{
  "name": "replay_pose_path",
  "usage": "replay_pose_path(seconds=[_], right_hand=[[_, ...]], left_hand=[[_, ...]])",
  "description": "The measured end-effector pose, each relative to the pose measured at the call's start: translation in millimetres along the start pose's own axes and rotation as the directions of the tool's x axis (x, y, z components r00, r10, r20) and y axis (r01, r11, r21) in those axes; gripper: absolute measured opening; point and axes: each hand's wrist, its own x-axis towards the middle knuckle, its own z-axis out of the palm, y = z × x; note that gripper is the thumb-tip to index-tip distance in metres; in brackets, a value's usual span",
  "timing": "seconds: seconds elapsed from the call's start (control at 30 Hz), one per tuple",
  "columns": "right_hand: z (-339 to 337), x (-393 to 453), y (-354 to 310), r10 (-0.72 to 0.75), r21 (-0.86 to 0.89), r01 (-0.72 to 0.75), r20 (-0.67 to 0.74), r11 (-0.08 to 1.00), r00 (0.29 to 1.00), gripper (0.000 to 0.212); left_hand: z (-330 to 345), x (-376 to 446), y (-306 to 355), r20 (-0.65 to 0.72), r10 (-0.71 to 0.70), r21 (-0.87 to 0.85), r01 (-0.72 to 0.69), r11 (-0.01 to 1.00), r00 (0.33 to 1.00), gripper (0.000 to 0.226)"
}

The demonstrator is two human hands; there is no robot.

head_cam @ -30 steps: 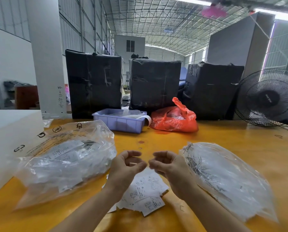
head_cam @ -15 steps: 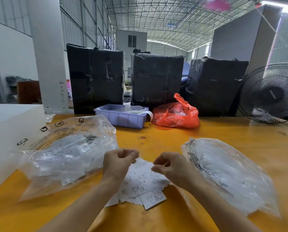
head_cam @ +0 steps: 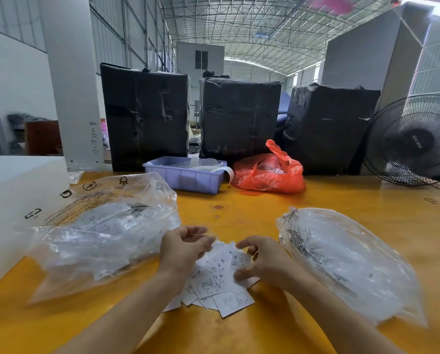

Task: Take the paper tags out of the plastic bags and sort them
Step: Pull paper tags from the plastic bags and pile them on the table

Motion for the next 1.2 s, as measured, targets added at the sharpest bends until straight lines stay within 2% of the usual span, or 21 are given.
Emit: replay_pose_path(seconds=[0.13, 0.23, 0.3, 0.4, 0.43, 0.47, 0.5, 0.57, 0.63, 0.7, 0.77, 0.8, 0.83, 0.87, 0.9, 0.93, 0.97, 1.0, 1.07, 1.13, 1.2], right_hand=[[-2.2, 0.4, 3.8, -0.032, 0.001, 0.032, -0.051, 0.999, 0.998, 0.027], [-5.1, 0.8, 7.9, -0.052, 0.020, 0.054, -0.088, 0.998, 0.995, 0.018], [-10.8, 0.8, 9.7, -0.042, 0.264, 0.062, -0.080, 0.963, 0.996, 0.017], [-16.8, -0.5, 9.9, -0.006, 0.684, -0.015, 0.027, 0.729, 1.000, 0.036], [-17.0, -0.2, 9.3, 0.010, 0.736, -0.052, 0.061, 0.675, 0.998, 0.036], [-15.4, 0.5, 9.1, 0.026, 0.740, -0.076, 0.079, 0.668, 0.997, 0.032], [-13.1, 1.1, 9.1, 0.038, 0.672, -0.072, 0.065, 0.737, 0.997, 0.025], [-11.4, 2.4, 12.1, -0.013, 0.261, 0.020, -0.027, 0.965, 1.000, 0.014], [-11.5, 4.4, 15.5, -0.109, -0.103, 0.108, -0.013, 0.989, 0.994, 0.018], [-12.4, 6.4, 16.5, -0.143, -0.229, 0.146, 0.026, 0.962, 0.989, 0.020], [-14.7, 9.0, 17.0, -0.192, -0.233, 0.183, -0.014, 0.955, 0.981, 0.009], [-15.8, 9.8, 17.8, -0.210, -0.154, 0.196, -0.074, 0.968, 0.975, 0.002], [-16.9, 9.8, 17.5, -0.199, -0.016, 0.199, -0.158, 0.980, 0.967, 0.008], [-18.9, 9.5, 17.4, -0.145, 0.192, 0.191, -0.228, 0.963, 0.963, 0.012], [-21.2, 8.8, 16.1, -0.068, 0.446, 0.177, -0.249, 0.878, 0.966, 0.011], [-22.4, 7.6, 13.4, 0.001, 0.653, 0.148, -0.222, 0.743, 0.975, 0.007], [-22.7, 6.4, 9.9, 0.041, 0.786, 0.126, -0.190, 0.606, 0.981, 0.007], [-22.3, 6.0, 7.1, 0.063, 0.848, 0.112, -0.169, 0.519, 0.984, 0.011], [-20.1, 5.4, 0.5, 0.059, 0.890, 0.123, -0.165, 0.438, 0.985, 0.016], [-16.4, 4.4, -4.6, 0.039, 0.886, 0.158, -0.194, 0.435, 0.980, 0.014], [-12.4, 2.5, -8.0, 0.018, 0.842, 0.202, -0.243, 0.500, 0.970, 0.011]], left_hand=[[-0.3, -0.2, -0.5, 0.016, -0.011, -0.008, 0.012, 1.000, 1.000, 0.024], [-0.6, -0.2, -0.8, 0.033, -0.020, -0.011, 0.020, 1.000, 0.999, 0.023], [-0.6, -0.8, -0.7, 0.046, -0.025, -0.012, 0.026, 1.000, 0.999, 0.023], [0.2, -1.7, 0.5, 0.061, -0.020, -0.016, 0.021, 1.000, 0.998, 0.024], [0.5, -2.1, 1.1, 0.065, -0.016, -0.015, 0.017, 1.000, 0.998, 0.025], [0.8, -2.3, 1.5, 0.070, -0.013, -0.018, 0.014, 1.000, 0.997, 0.026], [1.2, -2.6, 2.0, 0.077, -0.013, -0.022, 0.015, 1.000, 0.997, 0.027], [2.1, -3.2, 3.1, 0.090, -0.020, -0.032, 0.023, 0.999, 0.996, 0.026], [3.3, -3.7, 4.2, 0.096, -0.027, -0.051, 0.032, 0.998, 0.995, 0.021], [4.1, -4.0, 4.8, 0.103, -0.023, -0.062, 0.030, 0.998, 0.994, 0.012], [4.3, -4.7, 4.8, 0.113, -0.016, -0.069, 0.024, 0.997, 0.994, 0.008], [4.2, -5.0, 4.8, 0.119, -0.016, -0.069, 0.024, 0.997, 0.993, 0.009], [4.1, -5.2, 4.9, 0.125, -0.017, -0.068, 0.025, 0.997, 0.992, 0.009], [4.0, -5.3, 5.1, 0.132, -0.018, -0.067, 0.027, 0.997, 0.991, 0.009], [4.1, -5.5, 5.5, 0.139, -0.020, -0.067, 0.029, 0.997, 0.990, 0.010], [4.5, -5.7, 5.9, 0.147, -0.023, -0.066, 0.033, 0.997, 0.989, 0.010], [5.1, -6.2, 6.4, 0.157, -0.024, -0.062, 0.034, 0.998, 0.987, 0.010], [5.9, -6.8, 6.8, 0.167, -0.021, -0.052, 0.030, 0.998, 0.986, 0.009], [7.2, -8.3, 7.6, 0.192, -0.011, -0.032, 0.018, 0.999, 0.981, 0.008], [8.3, -9.4, 8.3, 0.219, -0.006, -0.031, 0.013, 0.999, 0.976, 0.010], [9.0, -10.4, 8.5, 0.242, -0.010, -0.030, 0.018, 0.999, 0.970, 0.012]])
